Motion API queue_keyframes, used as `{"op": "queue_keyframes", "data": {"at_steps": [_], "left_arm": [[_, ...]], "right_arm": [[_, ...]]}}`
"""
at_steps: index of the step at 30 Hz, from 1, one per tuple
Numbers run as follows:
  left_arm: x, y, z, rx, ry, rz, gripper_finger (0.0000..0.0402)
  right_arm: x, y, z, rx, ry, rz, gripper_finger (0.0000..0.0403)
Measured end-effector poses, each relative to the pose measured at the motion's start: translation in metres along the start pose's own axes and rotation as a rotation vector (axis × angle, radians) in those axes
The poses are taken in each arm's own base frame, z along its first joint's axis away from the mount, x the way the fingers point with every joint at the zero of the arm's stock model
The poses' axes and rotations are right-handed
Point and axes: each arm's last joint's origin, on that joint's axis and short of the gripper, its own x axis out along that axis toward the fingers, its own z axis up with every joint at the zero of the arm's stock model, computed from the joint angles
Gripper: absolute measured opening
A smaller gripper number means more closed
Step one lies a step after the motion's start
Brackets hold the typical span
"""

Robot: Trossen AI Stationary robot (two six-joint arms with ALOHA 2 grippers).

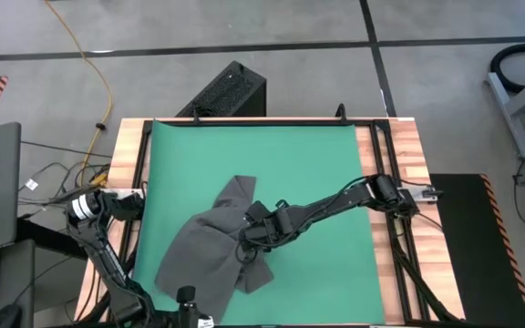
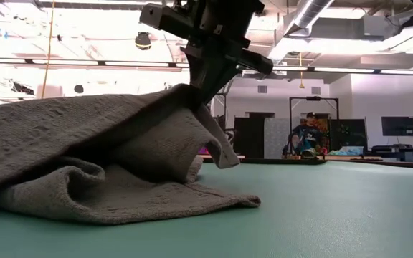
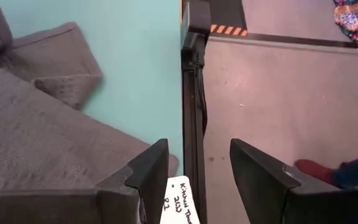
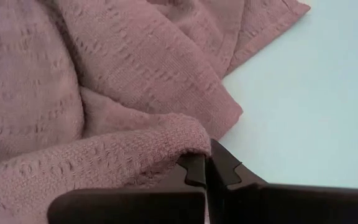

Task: Roll towel into tight, uniform cylinder
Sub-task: Roll the gray towel

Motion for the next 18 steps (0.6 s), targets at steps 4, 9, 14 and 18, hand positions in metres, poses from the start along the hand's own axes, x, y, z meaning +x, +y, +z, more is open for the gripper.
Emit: {"op": "queue_keyframes", "data": {"at_steps": [4,9,14,18], "left_arm": [[0.007,0.000,-0.001,0.024,0.020,-0.003,0.0162],[0.026,-0.004,-0.003,0.098,0.092,0.036,0.0162],[0.045,-0.006,0.000,0.191,0.114,0.132,0.0162],[0.063,0.001,-0.010,0.222,0.153,0.196,0.0162]], "right_arm": [[0.002,-0.001,0.003,0.009,-0.003,0.003,0.0008],[0.004,-0.003,0.007,0.010,-0.005,0.000,0.0008],[0.004,-0.003,0.007,0.008,-0.006,0.000,0.0008],[0.004,-0.003,0.007,0.009,-0.006,0.000,0.0008]]}}
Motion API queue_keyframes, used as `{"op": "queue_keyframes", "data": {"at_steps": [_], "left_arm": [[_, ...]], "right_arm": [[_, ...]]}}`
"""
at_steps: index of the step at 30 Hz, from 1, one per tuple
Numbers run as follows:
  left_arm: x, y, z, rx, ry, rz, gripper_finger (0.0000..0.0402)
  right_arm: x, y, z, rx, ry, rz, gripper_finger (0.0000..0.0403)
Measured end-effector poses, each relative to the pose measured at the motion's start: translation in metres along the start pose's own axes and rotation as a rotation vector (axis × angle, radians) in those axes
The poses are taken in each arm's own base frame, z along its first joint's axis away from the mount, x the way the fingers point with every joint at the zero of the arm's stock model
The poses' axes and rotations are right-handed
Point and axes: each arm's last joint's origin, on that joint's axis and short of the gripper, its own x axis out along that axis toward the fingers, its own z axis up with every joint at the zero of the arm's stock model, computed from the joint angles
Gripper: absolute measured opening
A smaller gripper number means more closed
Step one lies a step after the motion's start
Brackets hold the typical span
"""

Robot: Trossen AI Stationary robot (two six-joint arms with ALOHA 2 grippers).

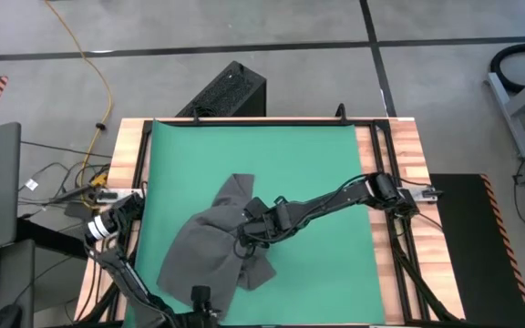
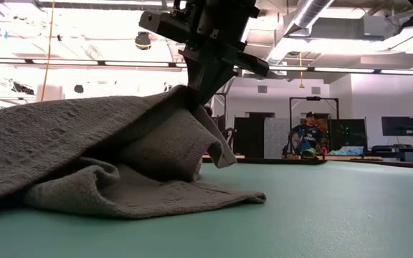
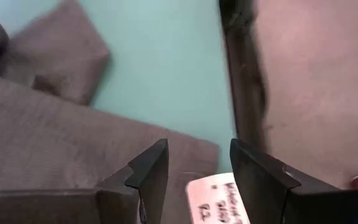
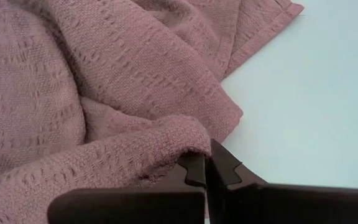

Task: Roll towel into tight, uniform cylinder
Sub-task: Roll the gray towel

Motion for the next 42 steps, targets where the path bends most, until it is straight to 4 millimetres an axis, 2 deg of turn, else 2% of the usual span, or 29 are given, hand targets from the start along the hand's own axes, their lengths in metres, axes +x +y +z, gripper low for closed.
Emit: {"op": "queue_keyframes", "data": {"at_steps": [2,15,23,26,33,42], "left_arm": [[0.005,-0.001,-0.001,-0.003,-0.005,0.001,0.0162],[0.007,-0.003,-0.002,-0.080,0.003,-0.042,0.0162],[0.019,0.005,-0.018,-0.158,0.084,-0.071,0.0160],[0.022,0.011,-0.021,-0.185,0.123,-0.057,0.0137],[0.025,0.018,-0.022,-0.173,0.153,-0.018,0.0013],[0.019,0.022,-0.017,-0.205,0.167,-0.021,0.0002]], "right_arm": [[0.000,0.000,0.000,0.001,0.000,0.001,0.0008],[0.001,0.000,0.003,-0.004,-0.008,0.009,0.0008],[0.001,0.002,0.004,-0.014,-0.019,0.026,0.0008],[0.001,0.002,0.004,-0.016,-0.022,0.032,0.0008],[0.001,0.003,0.004,-0.015,-0.016,0.043,0.0008],[0.001,0.004,0.003,-0.023,-0.003,0.051,0.0008]]}}
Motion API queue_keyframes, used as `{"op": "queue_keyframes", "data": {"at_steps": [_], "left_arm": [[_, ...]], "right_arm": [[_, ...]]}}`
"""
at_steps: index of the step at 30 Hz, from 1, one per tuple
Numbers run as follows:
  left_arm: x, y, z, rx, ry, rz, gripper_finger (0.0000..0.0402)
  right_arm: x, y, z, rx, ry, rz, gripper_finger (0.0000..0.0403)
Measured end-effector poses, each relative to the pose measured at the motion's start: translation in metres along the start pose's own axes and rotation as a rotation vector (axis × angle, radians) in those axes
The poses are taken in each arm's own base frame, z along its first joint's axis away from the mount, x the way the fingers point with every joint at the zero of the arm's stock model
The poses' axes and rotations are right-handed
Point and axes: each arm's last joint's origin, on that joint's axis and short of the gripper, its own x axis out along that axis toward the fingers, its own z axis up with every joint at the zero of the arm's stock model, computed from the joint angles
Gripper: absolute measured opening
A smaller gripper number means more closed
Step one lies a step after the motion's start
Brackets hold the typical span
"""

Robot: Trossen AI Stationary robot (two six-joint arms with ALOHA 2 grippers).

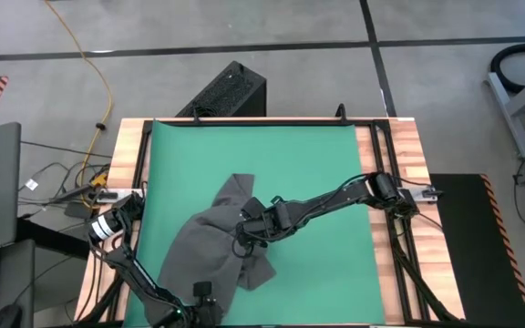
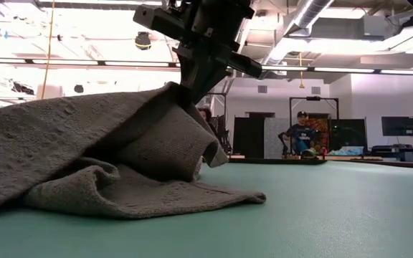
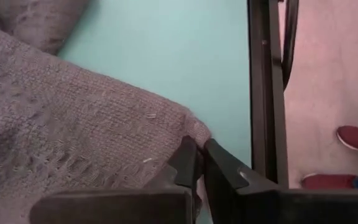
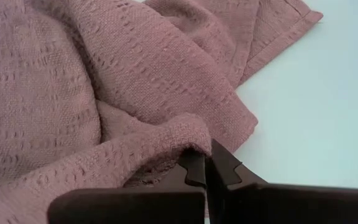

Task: Roll towel into tight, uniform cylinder
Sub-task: Roll the gray towel

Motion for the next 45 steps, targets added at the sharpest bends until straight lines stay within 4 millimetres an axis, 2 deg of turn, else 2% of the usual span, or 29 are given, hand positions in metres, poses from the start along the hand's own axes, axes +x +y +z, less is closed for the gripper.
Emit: {"op": "queue_keyframes", "data": {"at_steps": [5,9,12,16,21,27,30,38,45], "left_arm": [[-0.017,0.008,0.005,-0.021,0.021,0.028,0.0001],[-0.039,0.016,0.014,-0.030,-0.003,0.049,0.0000],[-0.056,0.023,0.022,-0.035,-0.037,0.064,0.0000],[-0.085,0.036,0.035,-0.061,-0.117,0.090,0.0000],[-0.127,0.062,0.055,-0.083,-0.236,0.128,0.0000],[-0.178,0.105,0.087,-0.065,-0.444,0.191,0.0000],[-0.199,0.129,0.100,-0.037,-0.514,0.246,0.0000],[-0.246,0.195,0.121,0.031,-0.602,0.384,0.0000],[-0.272,0.238,0.132,0.145,-0.629,0.529,0.0000]], "right_arm": [[0.000,0.000,-0.001,-0.004,0.027,0.016,0.0008],[-0.001,0.002,-0.003,-0.032,0.052,0.033,0.0008],[-0.010,0.000,-0.003,-0.038,0.063,0.044,0.0008],[-0.039,-0.004,0.003,-0.079,0.045,0.078,0.0007],[-0.098,-0.021,0.009,-0.098,-0.018,0.096,0.0007],[-0.173,-0.051,0.016,-0.050,-0.160,0.148,0.0007],[-0.197,-0.067,0.019,-0.022,-0.214,0.154,0.0007],[-0.227,-0.099,0.030,0.041,-0.362,0.087,0.0007],[-0.227,-0.112,0.045,0.069,-0.510,-0.051,0.0007]]}}
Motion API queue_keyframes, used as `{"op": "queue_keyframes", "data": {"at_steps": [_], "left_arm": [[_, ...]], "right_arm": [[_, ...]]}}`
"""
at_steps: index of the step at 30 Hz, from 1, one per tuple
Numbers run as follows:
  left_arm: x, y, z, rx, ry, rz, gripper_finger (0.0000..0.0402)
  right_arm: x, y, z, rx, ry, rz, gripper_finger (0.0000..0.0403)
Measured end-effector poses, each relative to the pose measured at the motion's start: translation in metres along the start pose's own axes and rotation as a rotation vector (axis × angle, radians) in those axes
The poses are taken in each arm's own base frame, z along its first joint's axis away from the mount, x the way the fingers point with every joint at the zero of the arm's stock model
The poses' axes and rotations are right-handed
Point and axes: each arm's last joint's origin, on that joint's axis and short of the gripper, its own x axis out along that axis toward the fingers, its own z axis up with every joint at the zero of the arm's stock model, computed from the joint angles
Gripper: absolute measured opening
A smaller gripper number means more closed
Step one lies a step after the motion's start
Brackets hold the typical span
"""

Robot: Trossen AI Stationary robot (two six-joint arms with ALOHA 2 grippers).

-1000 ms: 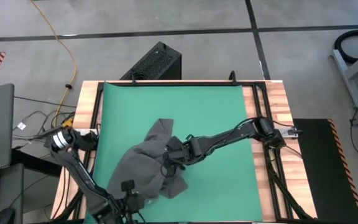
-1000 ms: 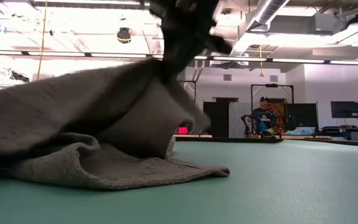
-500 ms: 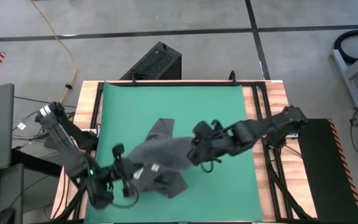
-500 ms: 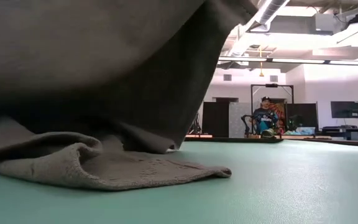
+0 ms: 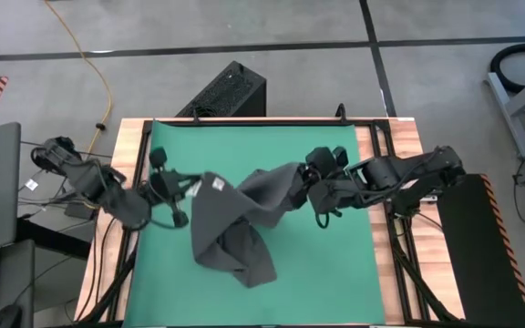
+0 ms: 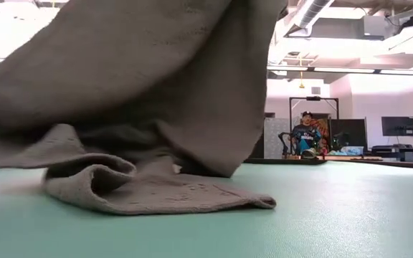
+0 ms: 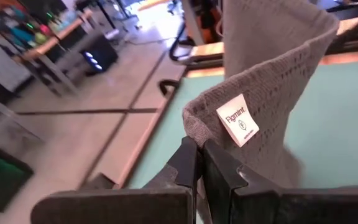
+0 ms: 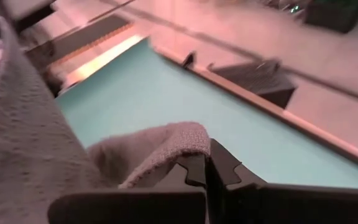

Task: Roll towel into tight, uniform cylinder
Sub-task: Roll the gray towel

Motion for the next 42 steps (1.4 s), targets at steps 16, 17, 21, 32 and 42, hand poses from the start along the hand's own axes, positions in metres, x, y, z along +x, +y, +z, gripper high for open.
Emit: {"op": "queue_keyframes", "data": {"at_steps": [16,17,21,32,42], "left_arm": [[0.037,0.117,0.037,0.309,-0.211,0.441,0.0000],[0.040,0.125,0.039,0.347,-0.226,0.478,0.0000],[0.051,0.156,0.053,0.424,-0.284,0.588,0.0000],[0.047,0.207,0.128,0.579,-0.358,0.604,0.0000],[0.012,0.187,0.147,0.439,-0.314,0.306,0.0000]], "right_arm": [[0.063,-0.075,0.111,-0.235,-0.372,-0.346,0.0007],[0.062,-0.082,0.121,-0.249,-0.419,-0.363,0.0007],[0.042,-0.108,0.155,-0.264,-0.592,-0.434,0.0007],[-0.032,-0.123,0.181,-0.364,-0.729,-0.378,0.0007],[-0.080,-0.078,0.152,-0.444,-0.647,-0.141,0.0007]]}}
